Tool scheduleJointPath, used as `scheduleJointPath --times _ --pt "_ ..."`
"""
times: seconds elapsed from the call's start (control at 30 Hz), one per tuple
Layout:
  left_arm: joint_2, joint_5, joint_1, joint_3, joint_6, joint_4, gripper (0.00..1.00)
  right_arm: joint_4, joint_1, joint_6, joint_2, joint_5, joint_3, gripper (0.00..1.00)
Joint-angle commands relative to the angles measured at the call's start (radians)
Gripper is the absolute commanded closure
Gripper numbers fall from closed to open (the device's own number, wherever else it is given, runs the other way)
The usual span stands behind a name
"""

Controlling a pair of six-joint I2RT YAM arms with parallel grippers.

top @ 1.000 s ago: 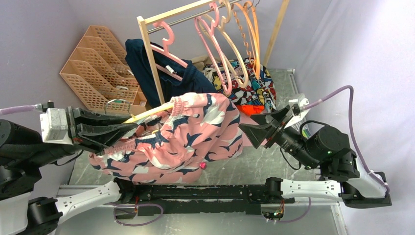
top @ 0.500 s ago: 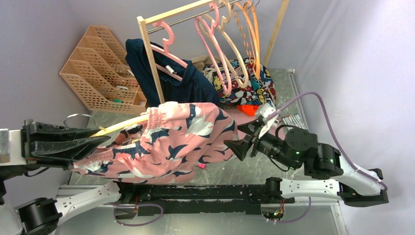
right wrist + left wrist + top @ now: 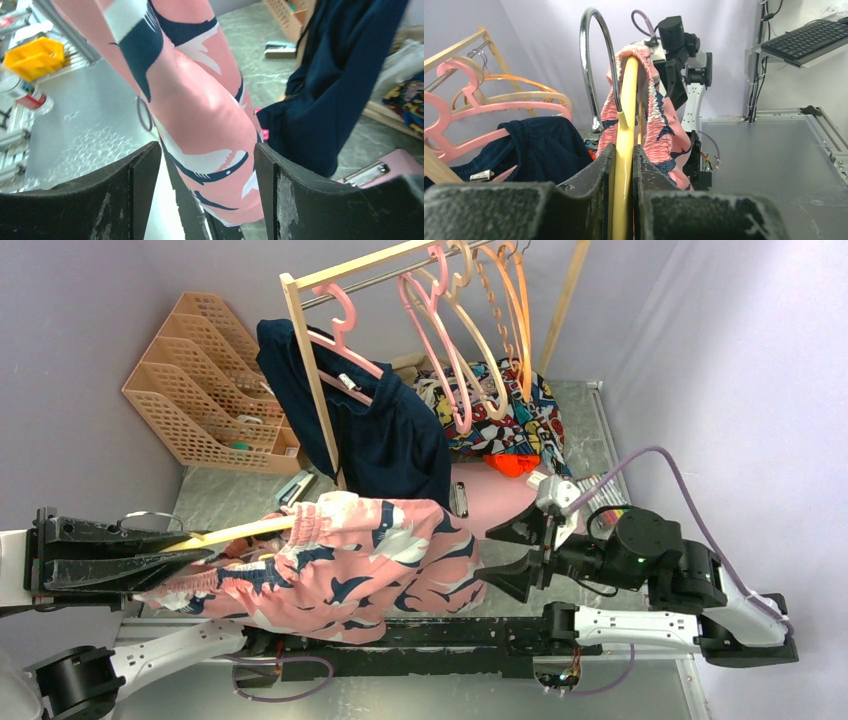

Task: Place the shorts on the hanger
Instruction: Hang the shorts on the hanger.

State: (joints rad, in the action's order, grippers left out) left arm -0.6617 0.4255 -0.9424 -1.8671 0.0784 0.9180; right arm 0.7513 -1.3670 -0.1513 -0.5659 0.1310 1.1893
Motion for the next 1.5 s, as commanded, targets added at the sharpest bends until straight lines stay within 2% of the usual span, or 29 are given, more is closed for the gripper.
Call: scheduleJointPath --times 0.0,0.1,0.13,0.27,0.3,0.43,0.57,0.67,0.77,0.8,0.87,0.9,0.97,1.2,1.3,1.47 --pt "-0.012 0.048 -0.01 -0.041 -0.009 -0.093 0.93 0.054 0.0 -0.025 -0.039 -0.142 -0.034 0.29" --pt "-0.018 0.036 -0.014 -0.054 -0.006 -0.104 0.93 0.051 0.001 -0.04 -0.075 -0.222 -0.041 0.36" --pt "-0.021 0.027 -0.013 -0.057 -0.007 -0.106 0.93 0.054 0.002 -0.044 -0.095 -0.241 -0.026 0.44" --pt "-0.018 -0.039 -0.015 -0.049 -0.009 -0.114 0.93 0.013 0.001 -0.057 -0.127 -0.379 0.071 0.94" --pt "-0.016 -0.058 -0.015 -0.044 -0.011 -0.116 0.93 -0.014 0.0 -0.065 -0.123 -0.403 0.093 1.0" --pt "-0.008 -0.145 -0.015 -0.018 -0.011 -0.115 0.93 -0.095 0.001 -0.086 -0.097 -0.455 0.153 1.0" --pt "-0.004 -0.254 -0.015 0.008 -0.008 -0.101 0.93 -0.015 0.002 -0.071 -0.11 -0.384 0.169 1.0" --pt "-0.003 -0.334 -0.015 0.031 -0.004 -0.094 0.93 0.002 0.002 -0.075 -0.112 -0.385 0.143 1.0" --pt "-0.007 -0.349 -0.015 0.055 0.005 -0.105 0.93 0.001 0.001 -0.084 -0.121 -0.385 0.111 1.0" --pt "-0.006 -0.344 -0.016 0.062 0.007 -0.114 0.93 0.025 0.001 -0.075 -0.137 -0.382 0.109 0.93" --pt "-0.006 -0.328 -0.015 0.077 0.01 -0.139 0.93 0.086 0.002 -0.056 -0.183 -0.387 0.11 0.63" --pt "-0.006 -0.319 -0.015 0.081 0.012 -0.149 0.93 0.114 0.002 -0.049 -0.202 -0.362 0.117 0.53" --pt "-0.011 -0.293 -0.015 0.081 0.017 -0.158 0.93 0.134 0.003 -0.043 -0.211 -0.267 0.132 0.44" --pt "-0.041 -0.187 -0.015 0.087 0.03 -0.129 0.93 0.049 0.002 0.056 -0.161 -0.008 0.328 0.36" --pt "-0.053 -0.144 -0.015 0.119 0.027 -0.124 0.93 0.027 0.001 0.117 -0.213 0.03 0.426 0.36" --pt "-0.082 -0.055 -0.016 0.19 0.009 -0.145 0.93 -0.036 0.002 0.187 -0.315 0.037 0.487 0.36"
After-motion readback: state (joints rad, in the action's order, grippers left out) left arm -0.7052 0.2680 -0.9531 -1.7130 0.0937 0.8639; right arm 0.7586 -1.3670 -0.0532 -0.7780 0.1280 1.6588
